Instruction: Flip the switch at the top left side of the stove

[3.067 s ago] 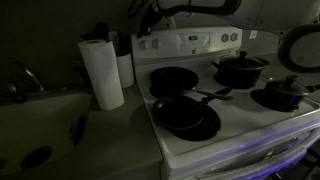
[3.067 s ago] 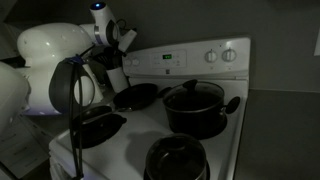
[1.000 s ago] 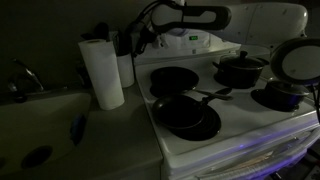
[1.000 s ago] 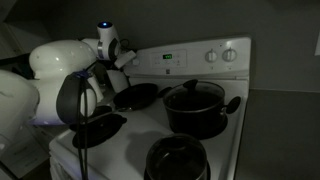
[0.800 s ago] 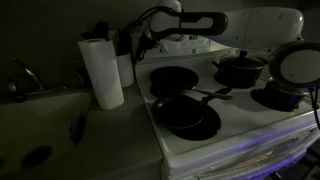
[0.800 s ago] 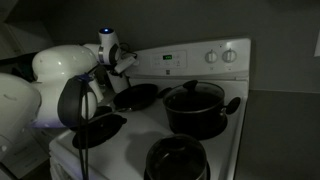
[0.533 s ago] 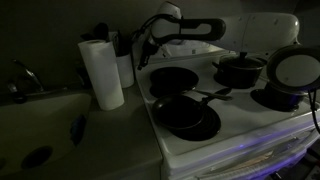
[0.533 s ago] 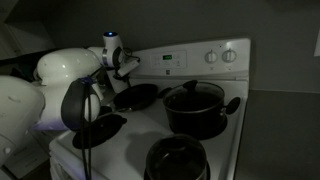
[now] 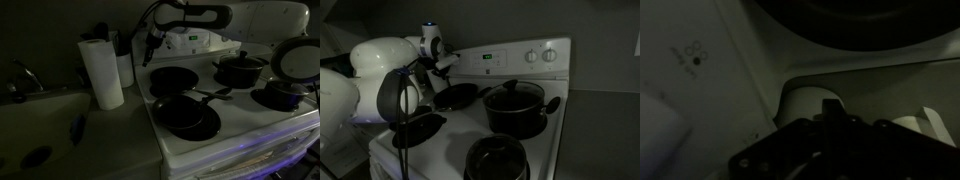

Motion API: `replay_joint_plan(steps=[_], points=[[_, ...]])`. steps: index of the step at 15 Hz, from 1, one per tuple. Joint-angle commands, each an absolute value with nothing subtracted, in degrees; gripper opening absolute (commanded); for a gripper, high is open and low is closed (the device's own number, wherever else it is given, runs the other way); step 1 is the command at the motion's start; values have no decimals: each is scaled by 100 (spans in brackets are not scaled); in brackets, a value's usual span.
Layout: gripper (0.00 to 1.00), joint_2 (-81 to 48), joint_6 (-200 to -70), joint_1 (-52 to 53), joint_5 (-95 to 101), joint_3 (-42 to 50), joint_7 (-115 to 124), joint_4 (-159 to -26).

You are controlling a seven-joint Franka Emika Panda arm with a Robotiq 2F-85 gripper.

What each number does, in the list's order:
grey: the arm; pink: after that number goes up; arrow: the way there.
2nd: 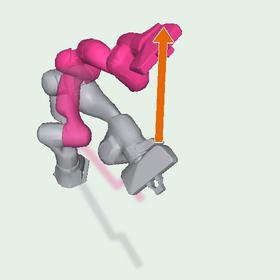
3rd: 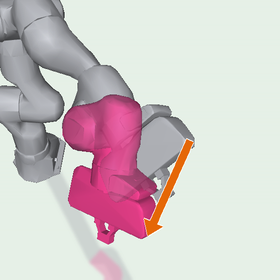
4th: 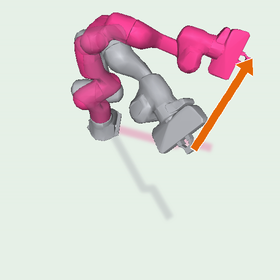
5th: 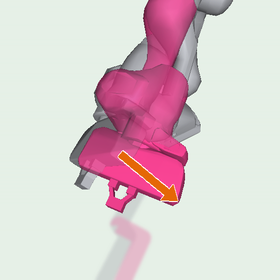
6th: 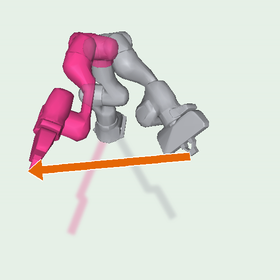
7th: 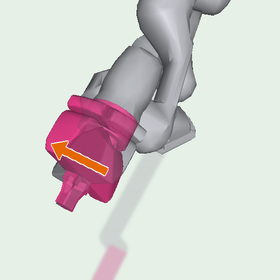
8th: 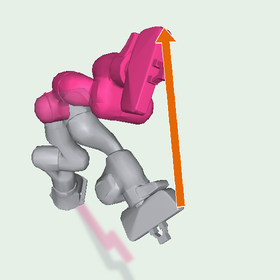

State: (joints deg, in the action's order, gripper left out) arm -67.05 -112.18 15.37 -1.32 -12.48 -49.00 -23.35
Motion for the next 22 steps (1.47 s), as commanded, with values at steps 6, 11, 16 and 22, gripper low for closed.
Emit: replay_joint_plan(steps=[6, 11, 16, 22], points=[[0, -5634, -9650, 1679, -16, -1196, -5042, -2551], [0, -5376, -9055, 1791, 201, -1097, -5011, -2505], [32, -5433, -9138, 1824, 377, -1088, -4979, -2381], [75, -5452, -9303, 1840, 534, -1059, -4677, -2324]])
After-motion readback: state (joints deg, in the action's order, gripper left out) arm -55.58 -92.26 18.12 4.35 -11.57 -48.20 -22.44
